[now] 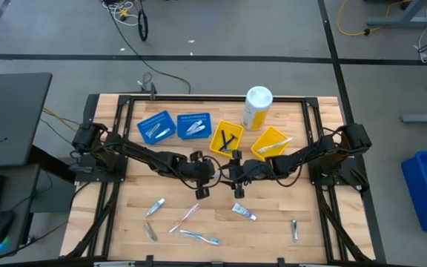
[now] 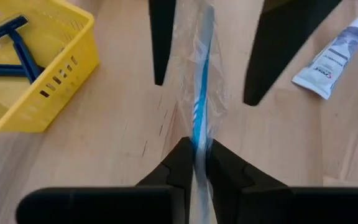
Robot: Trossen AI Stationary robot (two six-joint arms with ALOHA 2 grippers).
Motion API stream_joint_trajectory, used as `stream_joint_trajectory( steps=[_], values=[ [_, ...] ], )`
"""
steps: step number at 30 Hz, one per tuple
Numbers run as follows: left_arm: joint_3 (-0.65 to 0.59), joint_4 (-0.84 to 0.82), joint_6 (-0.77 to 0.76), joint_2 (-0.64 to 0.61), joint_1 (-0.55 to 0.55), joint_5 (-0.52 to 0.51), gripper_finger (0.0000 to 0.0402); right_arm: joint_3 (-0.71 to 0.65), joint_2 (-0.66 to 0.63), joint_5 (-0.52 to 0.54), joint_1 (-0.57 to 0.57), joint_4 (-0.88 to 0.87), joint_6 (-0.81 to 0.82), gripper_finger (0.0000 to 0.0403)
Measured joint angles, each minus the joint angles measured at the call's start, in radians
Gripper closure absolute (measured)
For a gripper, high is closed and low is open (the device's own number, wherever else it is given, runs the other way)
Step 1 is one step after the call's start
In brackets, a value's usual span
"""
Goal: Pick & Place Travel size toiletries
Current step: Put the blue toothbrush into the right yellow bin
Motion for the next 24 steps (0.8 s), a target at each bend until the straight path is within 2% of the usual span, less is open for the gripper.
stream_joint_trajectory(
  steps=[9,18,24],
  values=[
    [0.000,0.021,0.001,0.000,0.001,-0.021,0.0365,0.000,0.000,-0.011,-0.031,-0.036,0.029,0.0205],
    [0.000,0.034,0.017,-0.002,0.013,-0.050,0.0367,0.000,0.000,-0.019,-0.032,-0.045,0.029,0.0307],
    [0.000,0.033,0.021,-0.002,0.027,-0.048,0.0352,0.000,0.000,-0.018,-0.032,-0.051,0.029,0.0366]
  ],
)
